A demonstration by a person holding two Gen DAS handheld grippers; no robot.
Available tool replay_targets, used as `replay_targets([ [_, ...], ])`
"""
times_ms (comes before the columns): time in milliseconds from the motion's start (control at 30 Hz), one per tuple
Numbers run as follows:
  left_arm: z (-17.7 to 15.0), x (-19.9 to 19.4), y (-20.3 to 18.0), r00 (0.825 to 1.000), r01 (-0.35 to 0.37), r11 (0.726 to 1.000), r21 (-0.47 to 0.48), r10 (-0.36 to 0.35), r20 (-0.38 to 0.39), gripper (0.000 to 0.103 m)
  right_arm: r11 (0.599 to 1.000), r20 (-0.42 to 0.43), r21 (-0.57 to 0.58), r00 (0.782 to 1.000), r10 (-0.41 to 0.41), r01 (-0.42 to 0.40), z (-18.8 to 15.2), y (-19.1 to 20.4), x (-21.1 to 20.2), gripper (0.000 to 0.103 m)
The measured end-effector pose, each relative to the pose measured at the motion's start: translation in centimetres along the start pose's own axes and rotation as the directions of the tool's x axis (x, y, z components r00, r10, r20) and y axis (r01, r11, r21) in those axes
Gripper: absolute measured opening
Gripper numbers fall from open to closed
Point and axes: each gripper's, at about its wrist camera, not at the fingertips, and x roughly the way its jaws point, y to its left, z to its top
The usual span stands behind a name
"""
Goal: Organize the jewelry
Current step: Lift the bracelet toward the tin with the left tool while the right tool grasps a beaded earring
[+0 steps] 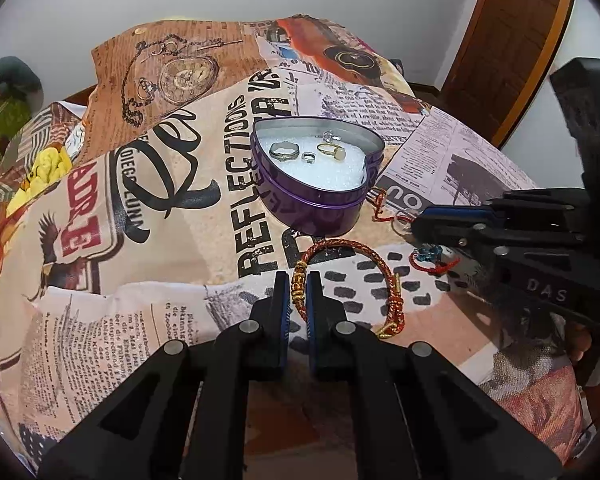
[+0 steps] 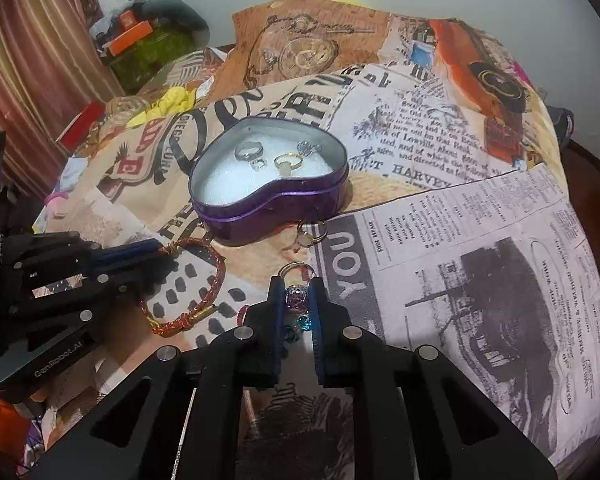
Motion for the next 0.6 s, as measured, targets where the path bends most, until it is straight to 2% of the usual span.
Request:
replay_targets([
  [233, -0.1, -0.2, -0.4, 1.0, -0.012, 1.0, 0.008, 0.012, 0.008, 0.005, 1.0, 0.036, 0.011, 0.999, -0.008, 0.007, 0.3, 0.1, -1.4, 0.011],
  [400, -0.1, -1.1, -0.4, 1.0, 0.006, 1.0, -0.009, -0.006, 0.018, 0.005, 1.0, 0.064, 0.009, 0.998, -0.021, 0.02, 0.4, 0.3, -2.6, 0.011],
  [600, 0.7, -3.4, -0.5, 0.997, 0.004, 1.0, -0.013, -0.003, 0.076, 0.005, 0.999, 0.107, 0.026, 0.994, -0.036, 0.033, 0.8, 0.1, -4.2, 0.011],
])
